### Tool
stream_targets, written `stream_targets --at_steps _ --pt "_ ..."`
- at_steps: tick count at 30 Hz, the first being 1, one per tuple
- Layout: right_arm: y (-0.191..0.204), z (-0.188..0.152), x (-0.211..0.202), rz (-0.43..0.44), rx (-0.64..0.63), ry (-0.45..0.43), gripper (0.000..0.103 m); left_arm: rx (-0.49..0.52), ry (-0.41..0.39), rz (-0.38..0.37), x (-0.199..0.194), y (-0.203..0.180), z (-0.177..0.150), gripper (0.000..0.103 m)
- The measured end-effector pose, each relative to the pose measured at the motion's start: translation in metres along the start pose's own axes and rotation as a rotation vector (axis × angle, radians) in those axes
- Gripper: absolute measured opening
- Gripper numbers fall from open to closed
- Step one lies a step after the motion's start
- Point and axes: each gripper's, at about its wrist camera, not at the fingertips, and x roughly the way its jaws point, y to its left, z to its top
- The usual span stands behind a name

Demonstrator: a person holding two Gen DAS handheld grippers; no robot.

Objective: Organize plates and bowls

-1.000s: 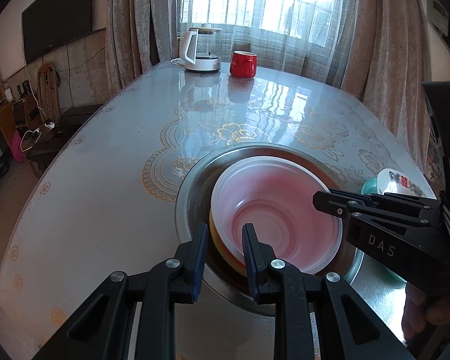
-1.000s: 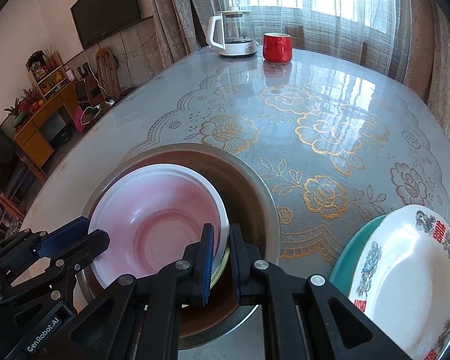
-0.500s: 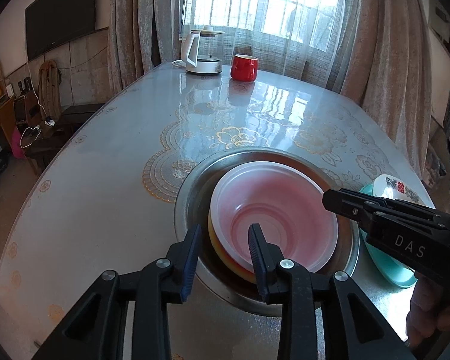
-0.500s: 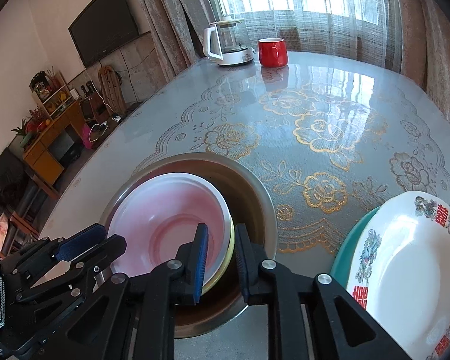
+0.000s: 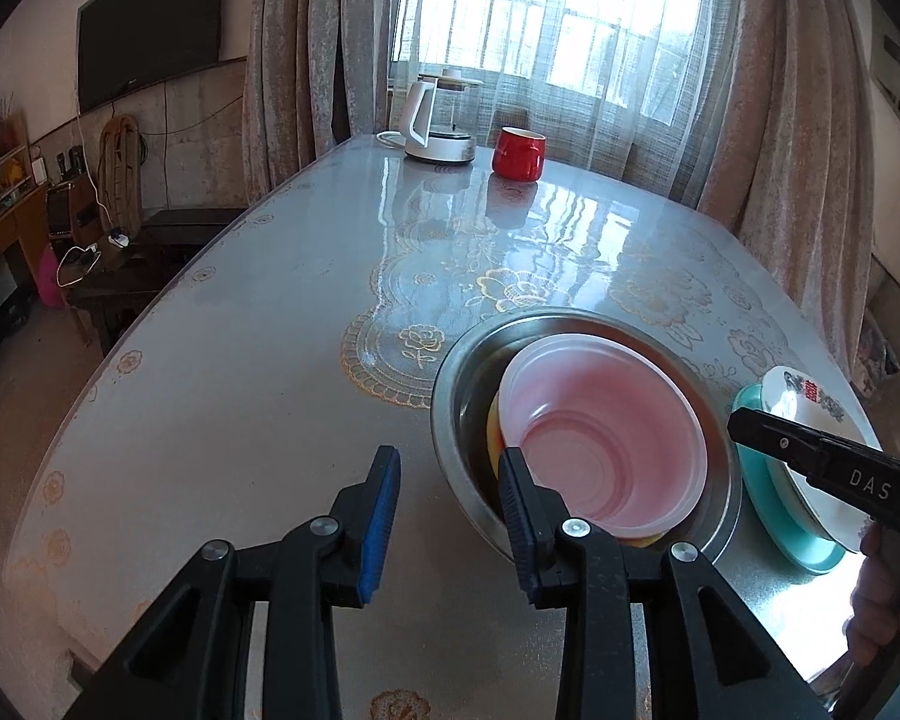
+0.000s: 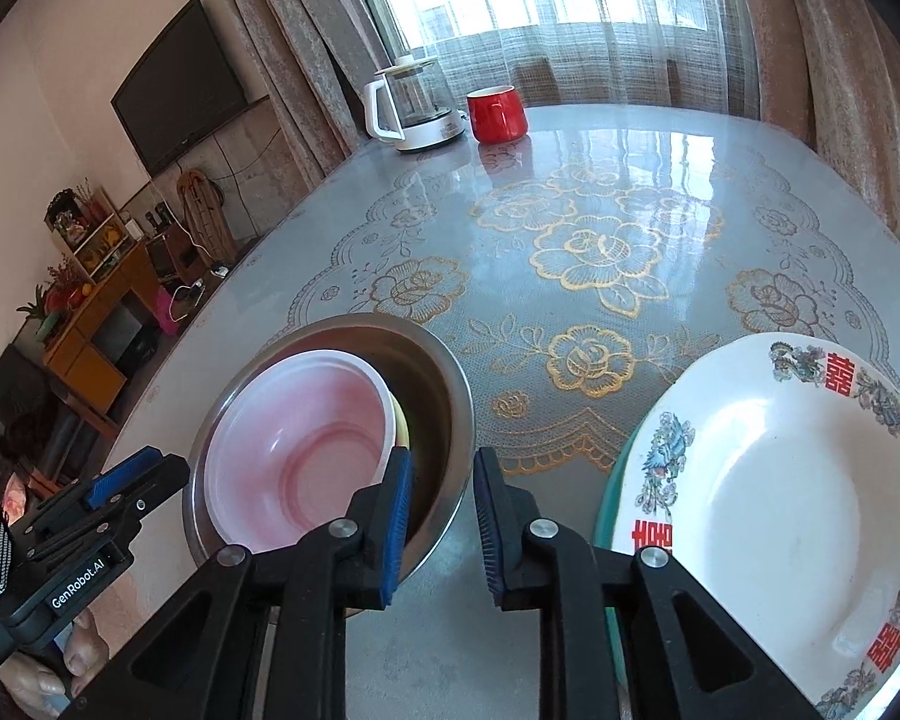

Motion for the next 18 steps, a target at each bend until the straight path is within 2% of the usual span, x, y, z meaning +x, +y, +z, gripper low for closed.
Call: stream_targets --at_steps 12,18 --pt "-0.003 -0.009 0.009 0.005 0.01 0.031 0.023 -0.027 0.039 -0.039 0.009 0.006 -0.004 0.032" --pt "0.002 -0.01 0.019 0.009 -0.007 0.047 0.023 -0.02 0.054 -0.056 0.018 0.002 0.001 0.021"
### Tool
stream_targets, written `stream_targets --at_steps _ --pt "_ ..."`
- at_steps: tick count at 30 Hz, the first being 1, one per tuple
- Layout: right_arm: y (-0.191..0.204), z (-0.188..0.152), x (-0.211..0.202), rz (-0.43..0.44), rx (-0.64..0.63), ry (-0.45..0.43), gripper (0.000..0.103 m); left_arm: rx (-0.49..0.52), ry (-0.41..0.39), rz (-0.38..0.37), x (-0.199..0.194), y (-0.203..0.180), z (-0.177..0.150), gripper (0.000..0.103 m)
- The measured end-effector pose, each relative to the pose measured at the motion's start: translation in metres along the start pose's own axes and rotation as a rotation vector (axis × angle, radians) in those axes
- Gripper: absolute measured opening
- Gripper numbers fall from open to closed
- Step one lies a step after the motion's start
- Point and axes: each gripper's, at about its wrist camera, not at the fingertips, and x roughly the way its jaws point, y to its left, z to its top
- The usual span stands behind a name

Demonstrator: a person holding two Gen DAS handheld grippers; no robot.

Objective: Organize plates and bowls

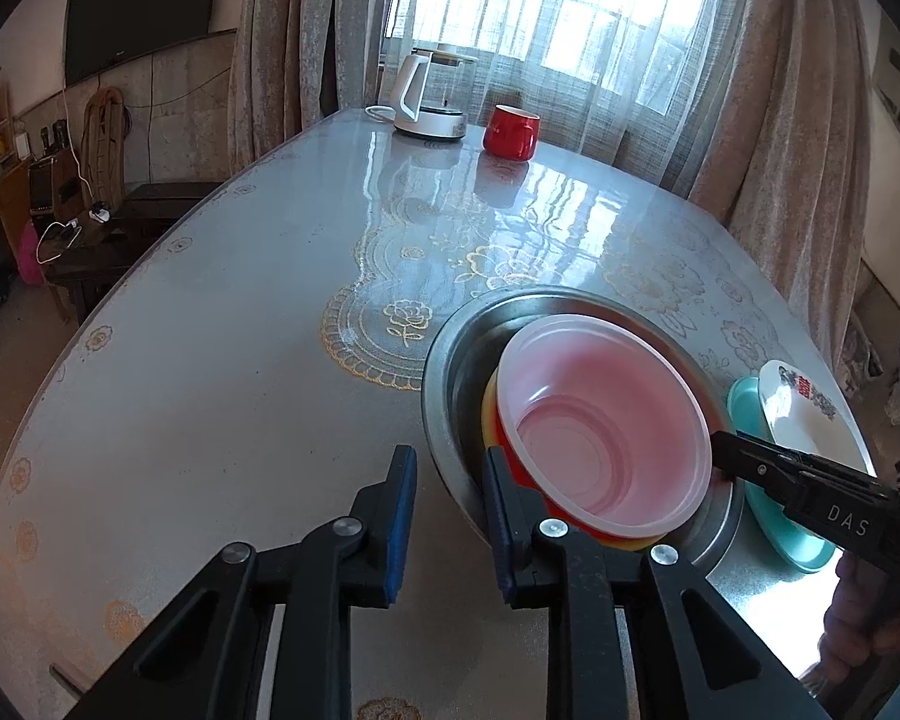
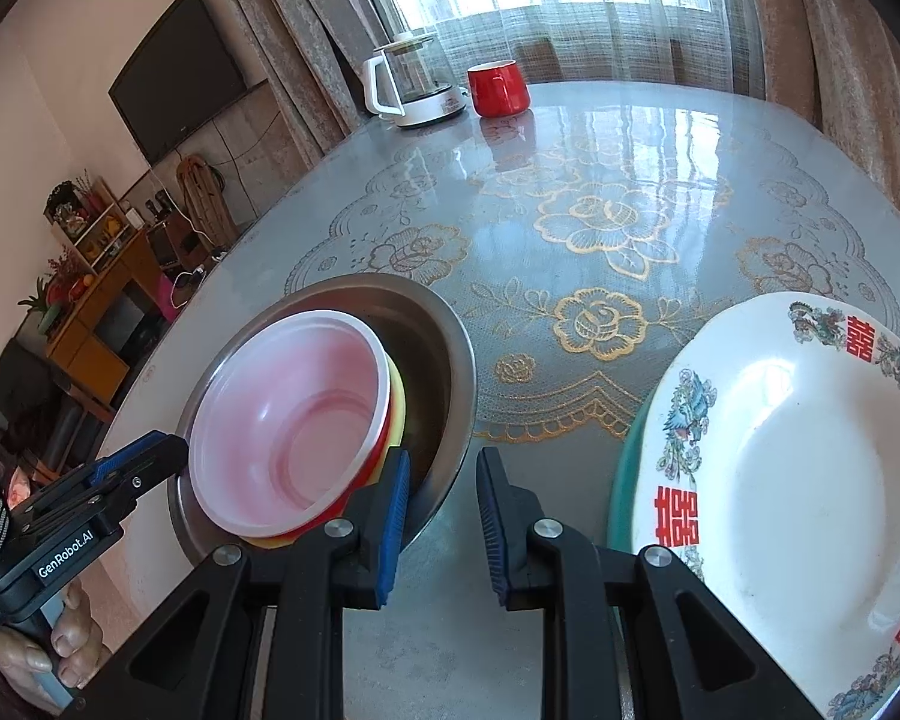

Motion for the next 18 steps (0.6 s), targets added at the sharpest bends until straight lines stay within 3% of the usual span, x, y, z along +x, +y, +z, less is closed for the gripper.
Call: stream_targets --at_steps 18 --pt "0.007 0.003 0.016 -0.003 -0.027 0.026 0.023 0.016 -0.028 0.012 0.014 0.003 0.004 0.017"
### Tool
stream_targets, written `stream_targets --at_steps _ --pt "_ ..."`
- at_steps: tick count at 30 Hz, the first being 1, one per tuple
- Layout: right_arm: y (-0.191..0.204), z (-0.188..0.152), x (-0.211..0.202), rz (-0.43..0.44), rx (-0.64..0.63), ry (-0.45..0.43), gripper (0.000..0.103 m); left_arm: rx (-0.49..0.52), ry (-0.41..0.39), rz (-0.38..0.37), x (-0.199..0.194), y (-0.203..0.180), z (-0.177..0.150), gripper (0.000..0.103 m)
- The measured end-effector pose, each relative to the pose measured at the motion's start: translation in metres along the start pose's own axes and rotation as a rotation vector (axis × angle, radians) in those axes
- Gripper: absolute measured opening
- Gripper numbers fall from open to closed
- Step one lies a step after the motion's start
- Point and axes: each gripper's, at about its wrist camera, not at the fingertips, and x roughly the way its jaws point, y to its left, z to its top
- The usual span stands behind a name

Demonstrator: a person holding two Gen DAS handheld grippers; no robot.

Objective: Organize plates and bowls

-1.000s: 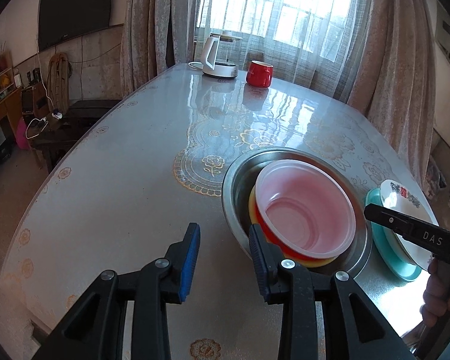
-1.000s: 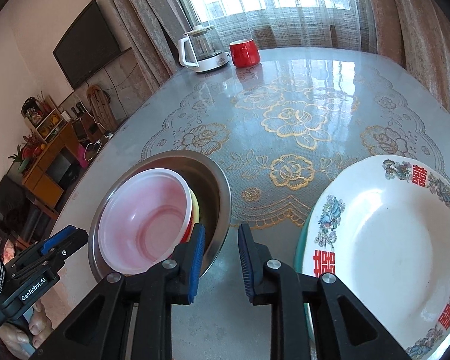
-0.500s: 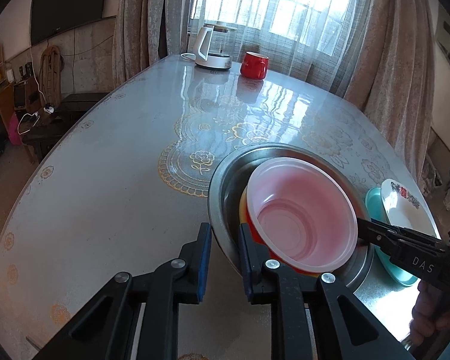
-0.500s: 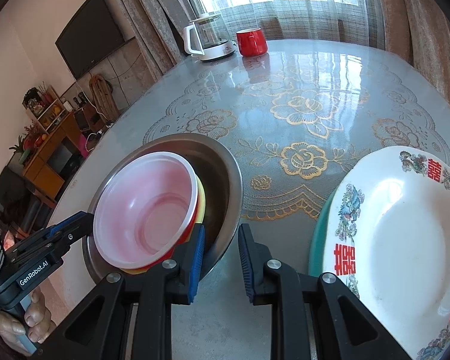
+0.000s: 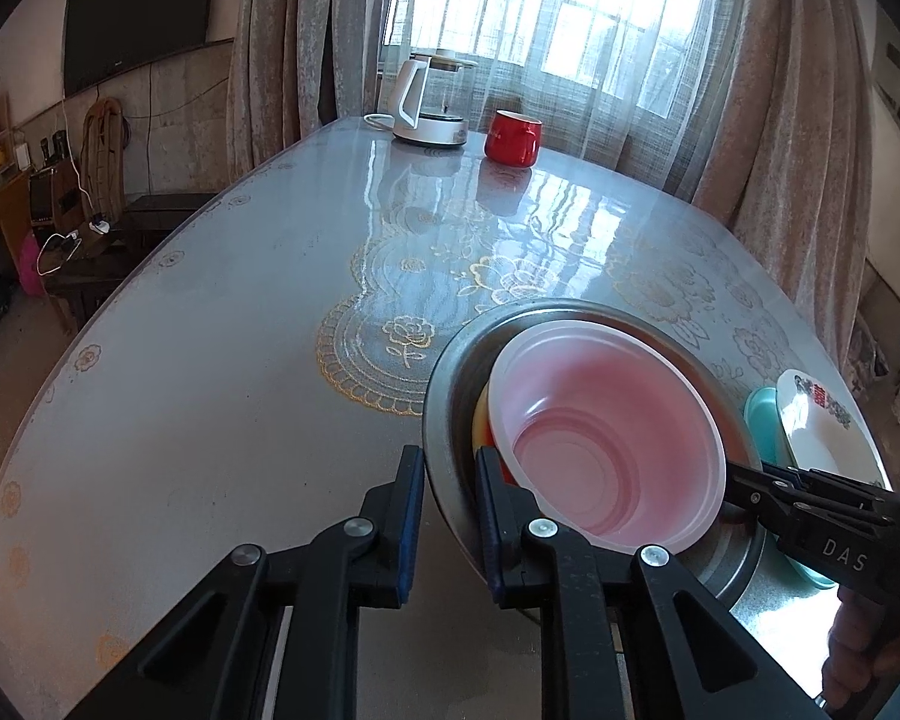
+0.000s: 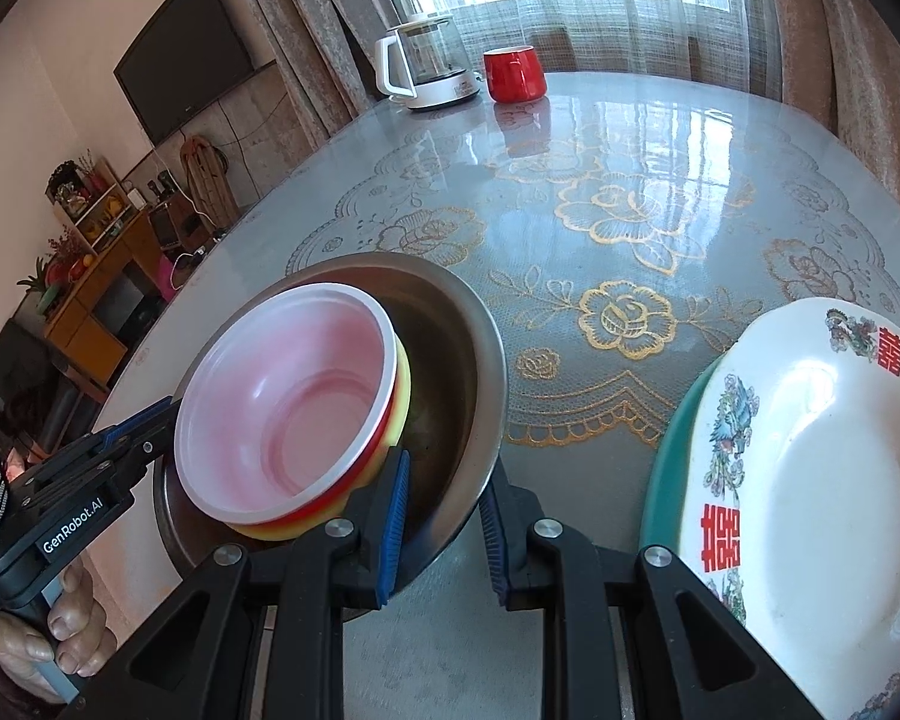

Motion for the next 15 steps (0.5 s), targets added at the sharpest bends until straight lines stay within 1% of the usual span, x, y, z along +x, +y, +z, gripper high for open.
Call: stream_targets --at_steps 9,15 --pt "0.0028 -0.0024 -0.0007 -0.014 -0.013 0.002 0.023 0.006 -0.01 0.007 -0.005 -0.0024 -0.004 0.017" --pt "0.0048 -0.005 -0.0024 -0.016 -0.03 0.004 0.023 -0.008 -0.012 0.008 -0.0096 -0.0012 -0.0087 0.017"
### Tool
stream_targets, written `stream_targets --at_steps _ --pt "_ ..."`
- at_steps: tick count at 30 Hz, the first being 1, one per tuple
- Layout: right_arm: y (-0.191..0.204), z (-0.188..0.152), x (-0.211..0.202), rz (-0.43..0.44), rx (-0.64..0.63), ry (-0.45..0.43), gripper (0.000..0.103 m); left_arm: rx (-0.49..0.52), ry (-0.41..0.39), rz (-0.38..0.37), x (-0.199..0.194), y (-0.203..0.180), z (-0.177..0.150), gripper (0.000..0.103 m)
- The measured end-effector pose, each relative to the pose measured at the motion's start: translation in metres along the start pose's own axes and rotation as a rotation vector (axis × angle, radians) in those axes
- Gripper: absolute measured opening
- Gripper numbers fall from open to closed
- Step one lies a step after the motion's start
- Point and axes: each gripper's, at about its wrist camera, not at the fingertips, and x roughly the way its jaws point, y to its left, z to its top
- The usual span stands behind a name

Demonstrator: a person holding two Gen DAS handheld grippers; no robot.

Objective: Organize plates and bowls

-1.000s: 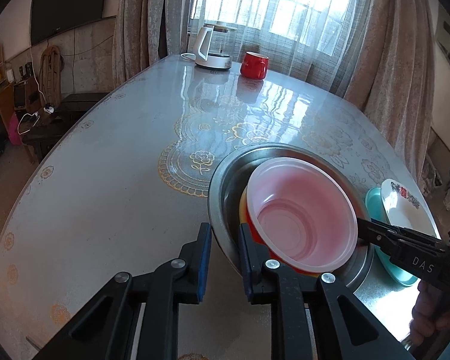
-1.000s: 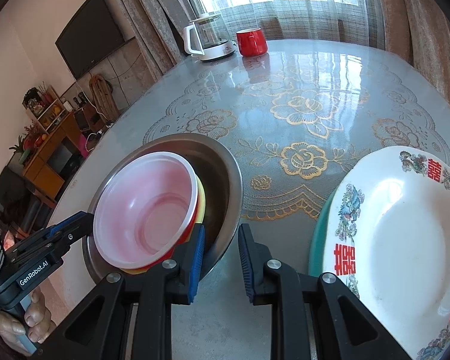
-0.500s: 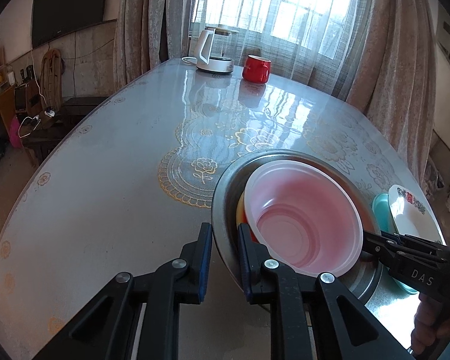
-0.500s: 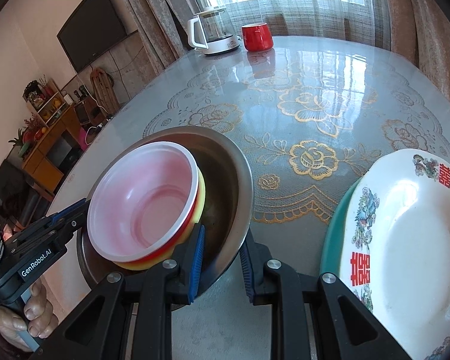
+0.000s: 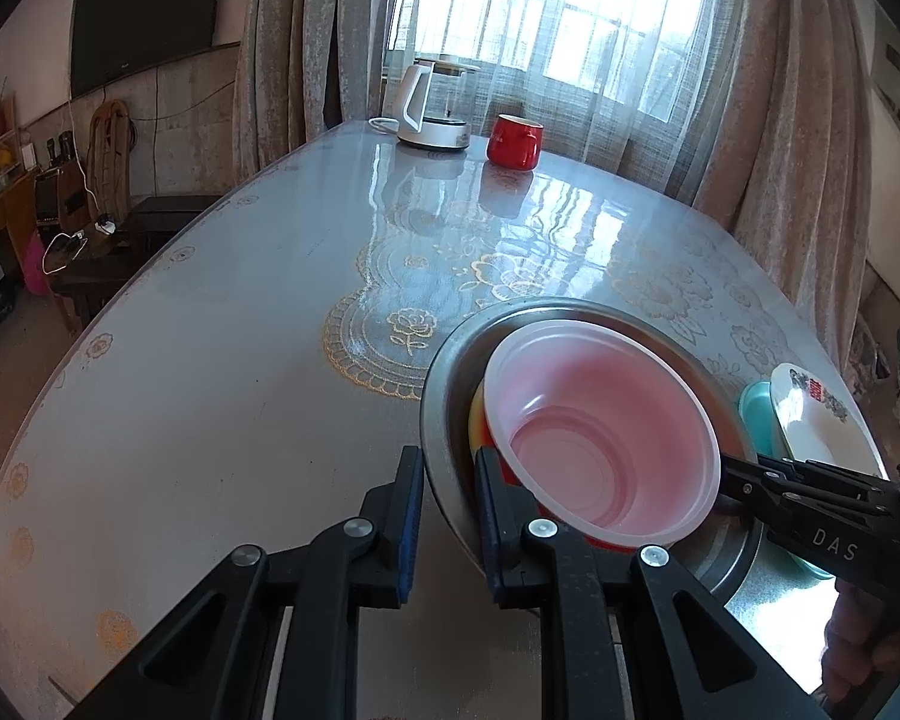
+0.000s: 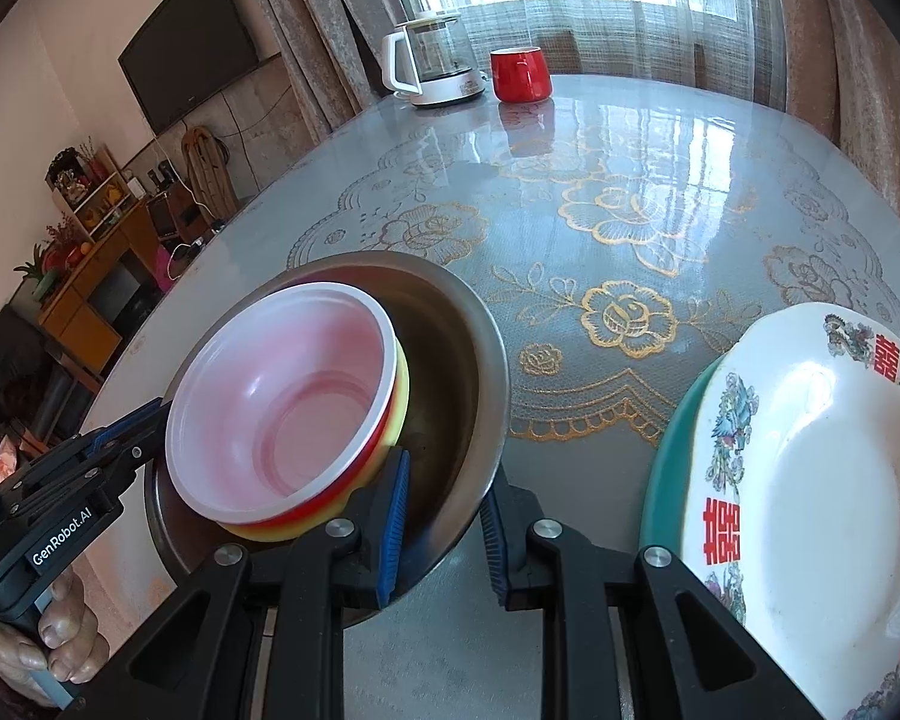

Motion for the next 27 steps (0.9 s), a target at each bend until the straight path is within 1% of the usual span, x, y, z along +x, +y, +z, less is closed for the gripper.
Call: stream_targets --at_steps 7,14,20,27 --pt "0.004 -0.002 -0.004 0.01 -0.018 -0.007 0.023 -0.005 -0.013 0.015 -0.01 0.0 -0.004 0.018" --pt "0.004 -0.003 -0.017 0.022 -0.015 -0.034 0.023 -0.003 -0.045 0.009 -0.024 -0.003 -0.003 0.018" --pt "-0.003 -0.005 -0.033 0.027 0.016 -0.068 0.023 0.022 -0.078 -0.016 -0.036 -0.015 0.004 0.017" --pt "-0.02 -0.007 -0.065 0.019 0.054 -0.137 0.023 0.072 -0.107 -0.056 -0.045 -0.04 0.016 0.017"
